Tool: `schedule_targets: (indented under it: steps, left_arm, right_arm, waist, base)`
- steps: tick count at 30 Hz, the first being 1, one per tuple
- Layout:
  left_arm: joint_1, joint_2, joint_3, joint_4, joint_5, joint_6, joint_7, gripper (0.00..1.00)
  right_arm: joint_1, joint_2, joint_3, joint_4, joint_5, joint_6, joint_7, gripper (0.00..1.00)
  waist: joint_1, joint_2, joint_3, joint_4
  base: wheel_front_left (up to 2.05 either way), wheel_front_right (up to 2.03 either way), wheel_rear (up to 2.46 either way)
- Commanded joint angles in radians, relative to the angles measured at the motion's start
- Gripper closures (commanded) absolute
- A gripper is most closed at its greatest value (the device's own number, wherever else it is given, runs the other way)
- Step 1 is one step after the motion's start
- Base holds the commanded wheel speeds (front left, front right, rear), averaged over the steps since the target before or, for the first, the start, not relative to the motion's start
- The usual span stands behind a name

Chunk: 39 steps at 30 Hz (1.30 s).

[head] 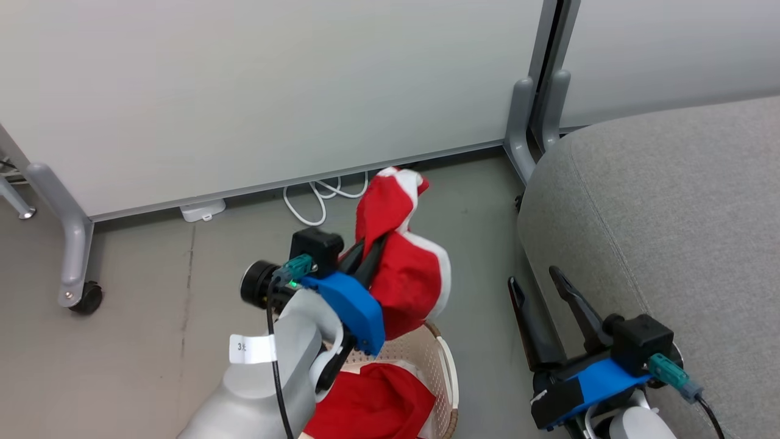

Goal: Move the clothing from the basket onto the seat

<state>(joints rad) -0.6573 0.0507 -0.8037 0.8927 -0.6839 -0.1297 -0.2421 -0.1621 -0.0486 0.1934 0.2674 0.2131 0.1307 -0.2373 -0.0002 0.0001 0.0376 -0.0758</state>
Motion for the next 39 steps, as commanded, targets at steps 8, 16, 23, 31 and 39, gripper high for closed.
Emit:
schedule_targets:
  steps: [8, 16, 23, 31, 39]
  left_arm:
    - [-0.101, 0.000, -0.087, -0.071, -0.049, 0.001, -0.016, 1.00]
    - [-0.147, 0.000, -0.147, -0.113, -0.101, 0.027, -0.020, 1.00]
    - [-0.149, 0.000, -0.193, -0.112, -0.143, 0.040, -0.022, 1.00]
    - [-0.161, 0.000, -0.227, -0.108, -0.176, 0.050, -0.024, 1.00]
    - [-0.171, 0.000, -0.262, -0.114, -0.206, 0.054, -0.025, 1.00]
  right_arm:
    - [0.046, -0.003, 0.009, -0.009, 0.005, 0.000, 0.020, 0.00]
    - [0.053, -0.003, 0.019, -0.011, 0.012, 0.000, 0.022, 0.00]
    - [0.057, -0.003, 0.031, -0.009, 0.002, 0.000, 0.032, 0.00]
    - [0.020, -0.003, 0.067, 0.017, -0.022, 0.000, 0.048, 0.00]
    - [-0.060, -0.003, 0.113, 0.106, -0.018, 0.000, 0.032, 0.00]
  waist:
    - [0.0002, -0.0001, -0.035, 0.013]
    - [0.0002, -0.0001, -0.047, 0.014]
    - [0.0002, -0.0001, -0.051, 0.011]
    - [0.0002, -0.0001, -0.050, 0.010]
    - [0.0002, -0.0001, -0.045, 0.017]
  base:
    - [0.00, 0.00, 0.00]
    - [0.00, 0.00, 0.00]
    - [0.00, 0.00, 0.00]
    - [0.00, 0.00, 0.00]
    - [0.00, 0.00, 0.00]
